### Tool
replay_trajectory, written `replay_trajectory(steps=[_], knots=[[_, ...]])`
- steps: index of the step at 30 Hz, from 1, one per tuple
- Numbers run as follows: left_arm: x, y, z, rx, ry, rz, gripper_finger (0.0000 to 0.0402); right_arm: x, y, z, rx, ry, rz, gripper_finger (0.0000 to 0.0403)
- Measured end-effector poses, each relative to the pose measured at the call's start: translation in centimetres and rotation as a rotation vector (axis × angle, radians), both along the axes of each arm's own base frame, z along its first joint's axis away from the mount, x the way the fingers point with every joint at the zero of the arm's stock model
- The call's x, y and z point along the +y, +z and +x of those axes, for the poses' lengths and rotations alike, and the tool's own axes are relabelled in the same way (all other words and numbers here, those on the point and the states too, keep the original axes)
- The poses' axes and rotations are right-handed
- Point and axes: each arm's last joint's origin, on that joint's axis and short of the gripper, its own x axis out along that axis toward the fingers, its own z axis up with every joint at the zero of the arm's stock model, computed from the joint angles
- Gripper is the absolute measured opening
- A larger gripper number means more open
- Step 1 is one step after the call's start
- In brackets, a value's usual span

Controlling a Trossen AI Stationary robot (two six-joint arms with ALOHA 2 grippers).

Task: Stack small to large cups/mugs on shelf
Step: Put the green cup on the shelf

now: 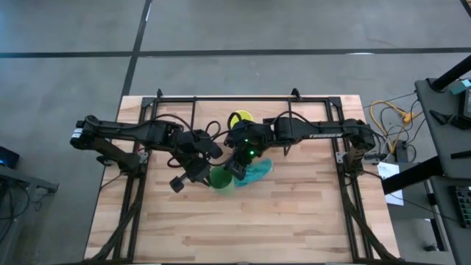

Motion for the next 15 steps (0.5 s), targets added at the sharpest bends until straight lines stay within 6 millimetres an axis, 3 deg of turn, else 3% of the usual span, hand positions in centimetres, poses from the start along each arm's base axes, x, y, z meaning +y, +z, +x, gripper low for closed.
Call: replay_trajectory(steps=[8, 15], knots=[[0.1, -0.4, -0.4, 0.074, 0.034, 0.010, 0.0000, 0.0, 0.5, -0.4, -0.008, 0.003, 0.004, 0.0071], [0.2, -0.7, -0.6, 0.098, 0.073, 0.059, 0.0001, 0.1, 2.2, -1.5, -0.058, 0.010, 0.009, 0.0074]])
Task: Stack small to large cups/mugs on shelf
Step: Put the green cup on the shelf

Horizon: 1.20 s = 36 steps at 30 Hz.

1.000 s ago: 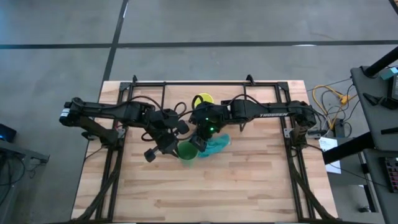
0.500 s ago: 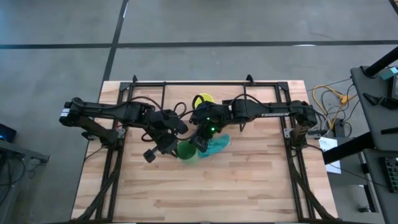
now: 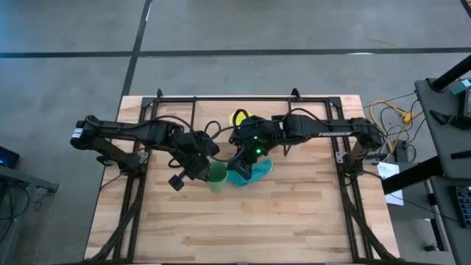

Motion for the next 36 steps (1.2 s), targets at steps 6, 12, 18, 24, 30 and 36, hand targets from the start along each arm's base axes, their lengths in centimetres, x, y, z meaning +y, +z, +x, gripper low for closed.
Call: replay_trajectory(steps=[6, 12, 18, 24, 30, 36], knots=[[0.0, 0.0, 0.0, 0.002, 0.027, 0.009, 0.0000, 0.2, 1.1, -0.9, -0.029, 0.005, 0.000, 0.0074], [0.4, 0.0, 0.1, -0.005, 0.086, 0.089, 0.0000, 1.2, 1.6, -1.9, -0.008, 0.031, -0.003, 0.0074], [0.9, 0.9, 0.1, -0.042, 0.137, 0.132, 0.0000, 2.7, 1.5, -2.5, 0.023, 0.073, -0.008, 0.0075], [2.0, 2.1, -0.8, -0.048, 0.217, 0.159, 0.0000, 3.9, 1.8, -3.0, 0.014, 0.106, -0.008, 0.0071], [3.0, 3.3, -2.1, -0.057, 0.293, 0.216, 0.0000, 4.6, 3.4, -4.5, -0.049, 0.138, -0.053, 0.0068], [4.5, 4.1, -2.5, -0.080, 0.360, 0.218, 0.0000, 4.2, 4.4, -5.8, -0.067, 0.075, -0.107, 0.0068]])
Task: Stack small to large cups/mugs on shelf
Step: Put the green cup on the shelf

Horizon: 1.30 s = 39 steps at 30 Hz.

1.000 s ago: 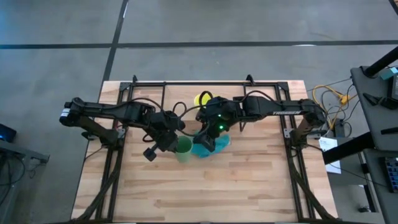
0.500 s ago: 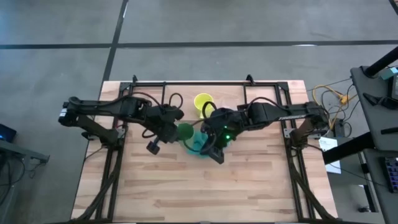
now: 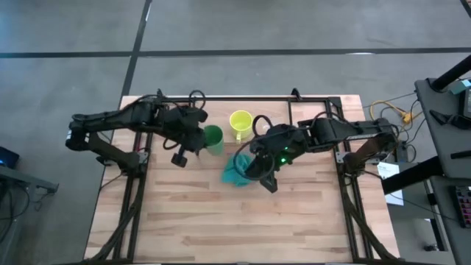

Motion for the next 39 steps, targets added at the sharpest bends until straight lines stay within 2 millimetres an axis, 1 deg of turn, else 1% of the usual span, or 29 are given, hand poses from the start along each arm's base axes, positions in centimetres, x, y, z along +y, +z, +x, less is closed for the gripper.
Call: replay_trajectory(steps=[4, 11, 17, 25, 39], knots=[[1.3, 0.1, -0.2, -0.004, 0.056, 0.003, 0.0000, -0.1, 0.6, -0.7, -0.015, -0.020, -0.015, 0.0068], [3.3, 0.1, -0.5, -0.001, 0.133, 0.009, 0.0000, -0.1, 0.6, -0.8, -0.014, -0.028, -0.024, 0.0068], [4.6, -0.2, -0.7, 0.010, 0.187, 0.009, 0.0000, -0.1, 0.6, -0.8, -0.013, -0.028, -0.025, 0.0070], [6.1, -0.6, -0.4, 0.031, 0.220, 0.011, 0.0000, -0.1, 0.6, -0.8, -0.014, -0.026, -0.027, 0.0069], [7.2, -1.5, 0.4, 0.061, 0.242, -0.026, 0.0000, -0.1, 0.6, -0.8, -0.019, -0.017, -0.040, 0.0075]])
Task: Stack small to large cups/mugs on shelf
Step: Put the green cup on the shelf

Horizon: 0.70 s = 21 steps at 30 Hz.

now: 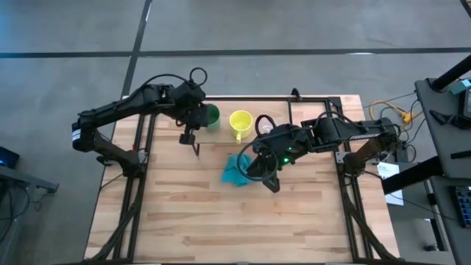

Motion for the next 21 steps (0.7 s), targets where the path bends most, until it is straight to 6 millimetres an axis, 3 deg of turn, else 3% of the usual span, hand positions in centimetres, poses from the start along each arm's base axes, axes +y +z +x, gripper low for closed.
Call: replay_trajectory(steps=[21], knots=[[-0.20, 0.68, -0.29, -0.028, -0.017, -0.019, 0.0000, -0.01, -0.01, 0.01, -0.009, 0.021, -0.027, 0.0075]])
